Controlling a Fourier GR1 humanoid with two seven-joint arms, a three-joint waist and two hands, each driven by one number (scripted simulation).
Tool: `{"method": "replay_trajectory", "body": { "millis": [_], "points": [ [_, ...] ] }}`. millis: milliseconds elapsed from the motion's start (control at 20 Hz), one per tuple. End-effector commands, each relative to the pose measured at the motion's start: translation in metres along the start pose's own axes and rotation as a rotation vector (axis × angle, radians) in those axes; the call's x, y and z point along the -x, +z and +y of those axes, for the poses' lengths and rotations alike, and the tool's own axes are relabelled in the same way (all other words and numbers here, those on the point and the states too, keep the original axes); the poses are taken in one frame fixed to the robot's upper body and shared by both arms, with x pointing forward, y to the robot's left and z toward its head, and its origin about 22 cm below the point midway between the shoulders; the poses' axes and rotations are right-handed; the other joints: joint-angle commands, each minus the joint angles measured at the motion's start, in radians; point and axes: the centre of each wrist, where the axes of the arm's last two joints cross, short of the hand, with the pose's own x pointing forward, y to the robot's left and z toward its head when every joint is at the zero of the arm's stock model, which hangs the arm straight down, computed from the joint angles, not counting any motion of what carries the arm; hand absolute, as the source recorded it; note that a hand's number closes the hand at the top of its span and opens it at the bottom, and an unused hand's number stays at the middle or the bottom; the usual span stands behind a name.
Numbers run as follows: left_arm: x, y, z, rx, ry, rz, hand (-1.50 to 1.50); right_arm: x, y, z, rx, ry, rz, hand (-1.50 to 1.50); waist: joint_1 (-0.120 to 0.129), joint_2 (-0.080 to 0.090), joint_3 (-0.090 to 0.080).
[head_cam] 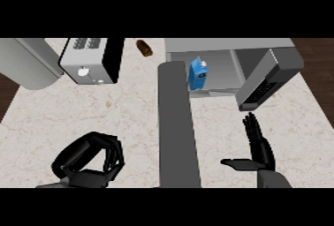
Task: Pick up the milk, place it into the microwave and close the microwave
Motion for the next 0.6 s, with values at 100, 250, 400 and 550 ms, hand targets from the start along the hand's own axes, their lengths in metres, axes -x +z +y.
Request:
{"method": "replay_trajectory", "body": {
  "millis": [100, 250, 400, 550],
  "points": [
    [0.004, -0.037, -0.018, 0.076, -0.094, 0.002, 1.50, 0.002, 0.075, -0.041, 0.057, 0.001, -0.041, -1.50, -0.005, 0.001, -0.001],
    [0.021, -0.045, -0.016, 0.111, -0.072, 0.019, 1.50, -0.015, 0.099, -0.069, 0.068, -0.002, -0.062, -1.50, 0.005, 0.008, -0.001],
    [0.033, -0.053, -0.052, 0.126, -0.126, -0.003, 1.50, -0.029, 0.113, -0.072, 0.052, -0.008, -0.074, -1.50, 0.011, 0.007, -0.001],
    [0.037, -0.072, -0.070, 0.126, -0.134, -0.023, 1.50, -0.049, 0.123, -0.082, 0.031, -0.038, -0.124, -1.50, 0.013, 0.010, 0.000]
  ]
}}
